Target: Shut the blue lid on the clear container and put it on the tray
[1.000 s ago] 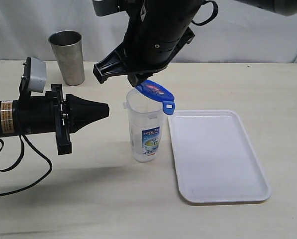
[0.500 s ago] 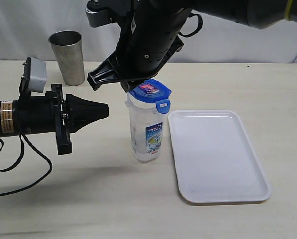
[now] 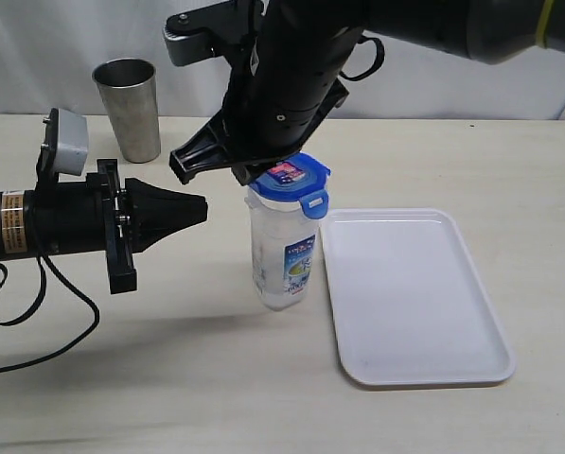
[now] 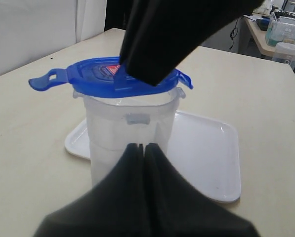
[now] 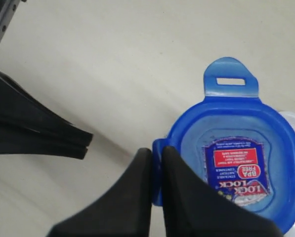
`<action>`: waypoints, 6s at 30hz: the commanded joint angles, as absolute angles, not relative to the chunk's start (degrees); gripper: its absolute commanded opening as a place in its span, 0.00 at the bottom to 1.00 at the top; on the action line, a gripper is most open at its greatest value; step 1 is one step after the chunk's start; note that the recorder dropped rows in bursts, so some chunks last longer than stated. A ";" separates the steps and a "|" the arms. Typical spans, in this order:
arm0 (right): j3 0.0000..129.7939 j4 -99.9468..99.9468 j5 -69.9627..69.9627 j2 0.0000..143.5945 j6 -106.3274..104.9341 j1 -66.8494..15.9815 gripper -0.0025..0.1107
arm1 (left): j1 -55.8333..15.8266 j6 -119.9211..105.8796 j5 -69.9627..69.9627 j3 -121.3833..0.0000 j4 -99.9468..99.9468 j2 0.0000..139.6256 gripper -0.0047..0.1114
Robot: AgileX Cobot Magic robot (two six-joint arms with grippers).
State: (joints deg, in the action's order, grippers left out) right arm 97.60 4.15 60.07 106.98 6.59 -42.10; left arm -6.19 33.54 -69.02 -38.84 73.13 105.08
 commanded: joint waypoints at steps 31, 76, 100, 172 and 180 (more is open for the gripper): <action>96.31 1.92 62.24 107.21 2.57 -42.19 0.06 | -6.70 34.04 -68.09 -38.54 71.68 105.35 0.04; 96.31 1.93 60.20 107.21 2.22 -42.19 0.28 | -6.70 34.04 -67.69 -38.54 71.23 105.35 0.04; 98.05 1.33 55.76 103.59 0.59 -42.07 0.28 | -6.70 34.04 -67.57 -38.54 71.23 105.35 0.04; 65.28 -87.26 60.90 107.81 -87.50 7.05 0.06 | -6.70 29.71 -62.99 -39.64 64.75 105.22 0.04; 69.31 -86.31 69.96 117.42 -87.23 5.75 0.06 | -6.70 29.61 -62.00 -39.64 64.75 105.22 0.04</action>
State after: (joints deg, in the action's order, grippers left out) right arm 68.58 -85.81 67.92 117.31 -86.39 7.42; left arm -6.19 29.76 -61.90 -39.18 65.58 105.08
